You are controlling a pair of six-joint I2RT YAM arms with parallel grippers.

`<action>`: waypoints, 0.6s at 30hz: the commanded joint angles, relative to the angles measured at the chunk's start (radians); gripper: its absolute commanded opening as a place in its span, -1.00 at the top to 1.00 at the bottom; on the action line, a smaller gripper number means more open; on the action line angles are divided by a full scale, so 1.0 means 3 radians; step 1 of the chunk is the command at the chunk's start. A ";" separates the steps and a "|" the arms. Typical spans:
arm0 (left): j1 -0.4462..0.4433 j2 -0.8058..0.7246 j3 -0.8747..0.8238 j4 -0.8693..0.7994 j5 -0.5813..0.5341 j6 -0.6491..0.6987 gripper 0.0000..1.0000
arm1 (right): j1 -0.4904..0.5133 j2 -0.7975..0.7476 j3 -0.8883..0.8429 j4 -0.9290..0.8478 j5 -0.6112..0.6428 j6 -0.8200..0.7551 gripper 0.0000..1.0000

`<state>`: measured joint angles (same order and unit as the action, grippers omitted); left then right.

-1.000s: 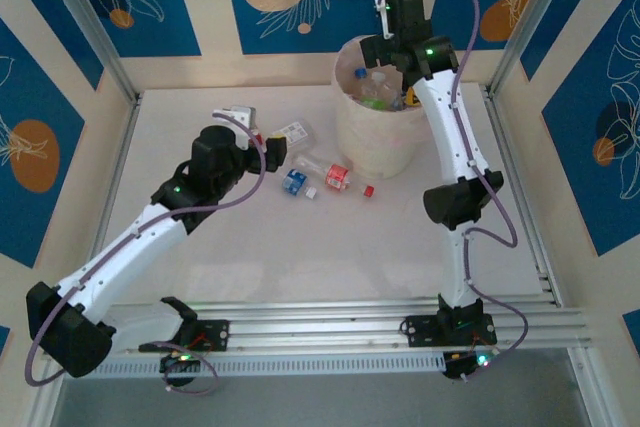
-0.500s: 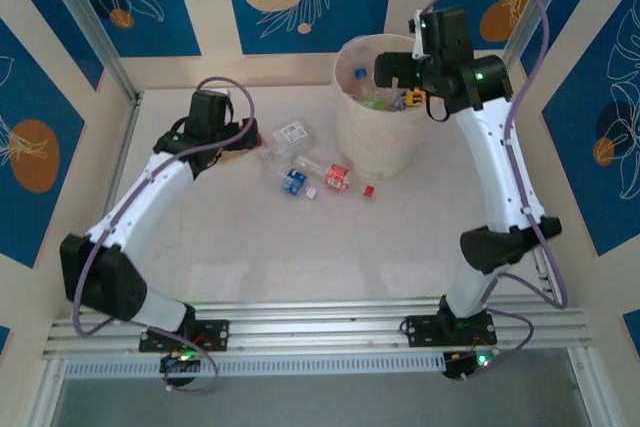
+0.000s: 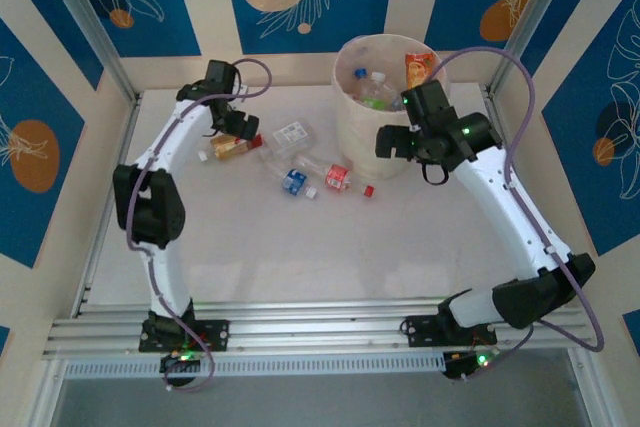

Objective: Put the plastic bottles in the bin

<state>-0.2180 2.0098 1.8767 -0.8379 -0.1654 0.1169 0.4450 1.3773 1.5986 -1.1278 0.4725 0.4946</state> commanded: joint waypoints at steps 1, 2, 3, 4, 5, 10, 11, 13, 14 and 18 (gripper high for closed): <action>0.0065 0.0264 0.0297 -0.0386 -0.0056 0.0497 -0.99 | 0.0144 -0.0130 -0.0204 -0.0108 0.0231 0.0319 -0.99; 0.0080 0.0347 0.0376 -0.0416 -0.0053 0.0555 -0.99 | 0.0188 -0.0154 -0.0270 -0.0117 0.0291 0.0366 -0.99; 0.0100 0.0431 0.0456 -0.0451 -0.0047 0.0597 -0.99 | 0.0226 -0.0184 -0.0340 -0.0125 0.0311 0.0421 -0.98; 0.0119 0.0501 0.0529 -0.0502 -0.0050 0.0620 -0.99 | 0.0246 -0.0200 -0.0398 -0.0122 0.0310 0.0464 -0.99; 0.0128 0.0578 0.0618 -0.0553 -0.0057 0.0647 -0.99 | 0.0264 -0.0221 -0.0456 -0.0116 0.0290 0.0506 -0.98; 0.0152 0.0805 0.0814 -0.0614 -0.0117 0.0745 -0.99 | 0.0337 -0.0277 -0.0721 -0.0041 0.0223 0.0669 -0.99; 0.0154 0.0847 0.0845 -0.0624 -0.0131 0.0760 -0.99 | 0.0342 -0.0271 -0.0761 -0.0031 0.0199 0.0687 -0.99; 0.0167 0.0921 0.0895 -0.0627 -0.0134 0.0790 -0.99 | 0.0347 -0.0263 -0.0806 -0.0029 0.0172 0.0720 -0.99; 0.0174 0.0959 0.0928 -0.0626 -0.0124 0.0801 -0.99 | 0.0349 -0.0251 -0.0818 -0.0029 0.0162 0.0738 -0.99; 0.0205 0.1118 0.1092 -0.0683 -0.0066 0.0837 -0.99 | 0.0363 -0.0212 -0.0829 -0.0034 0.0143 0.0769 -0.98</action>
<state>-0.1768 2.3085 2.1551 -0.9974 -0.1913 0.3340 0.5442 1.3167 1.3571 -1.1404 0.5228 0.6827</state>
